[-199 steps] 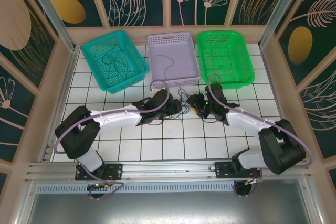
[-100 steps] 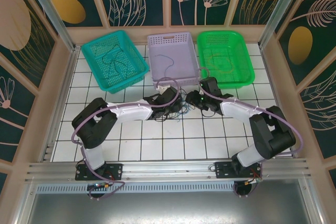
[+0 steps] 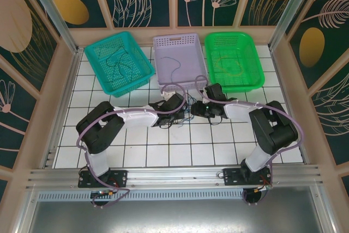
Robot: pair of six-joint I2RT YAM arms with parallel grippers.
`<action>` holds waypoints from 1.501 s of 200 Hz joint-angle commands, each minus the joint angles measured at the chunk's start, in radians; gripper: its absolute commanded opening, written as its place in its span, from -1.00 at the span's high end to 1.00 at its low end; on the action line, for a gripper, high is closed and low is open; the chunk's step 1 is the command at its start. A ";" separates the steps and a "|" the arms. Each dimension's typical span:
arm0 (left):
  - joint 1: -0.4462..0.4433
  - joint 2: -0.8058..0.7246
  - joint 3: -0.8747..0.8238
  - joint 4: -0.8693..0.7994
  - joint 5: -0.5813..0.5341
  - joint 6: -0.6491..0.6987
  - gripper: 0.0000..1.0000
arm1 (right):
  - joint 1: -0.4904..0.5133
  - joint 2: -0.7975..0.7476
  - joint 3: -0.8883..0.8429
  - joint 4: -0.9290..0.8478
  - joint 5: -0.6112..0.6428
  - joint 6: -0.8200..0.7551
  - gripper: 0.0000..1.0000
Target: Untangle the cables
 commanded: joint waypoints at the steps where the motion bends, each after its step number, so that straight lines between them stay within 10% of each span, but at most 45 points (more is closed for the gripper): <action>1: -0.002 0.016 -0.007 0.036 -0.006 0.004 0.76 | -0.004 0.015 0.036 0.037 -0.037 -0.017 0.41; 59: -0.002 0.001 -0.024 0.048 -0.010 0.007 1.00 | 0.025 0.038 0.071 0.048 -0.039 0.002 0.41; 107: -0.001 -0.069 -0.053 0.031 -0.044 0.011 1.00 | 0.020 0.022 0.048 0.053 0.012 0.019 1.00; 194: 0.037 -0.296 -0.233 -0.253 -0.275 -0.060 1.00 | -0.116 -0.451 -0.077 -0.135 0.220 0.111 1.00; 300: 0.125 -0.436 -0.300 -0.407 -0.368 -0.085 1.00 | -0.309 -0.633 -0.011 -0.283 0.276 0.178 1.00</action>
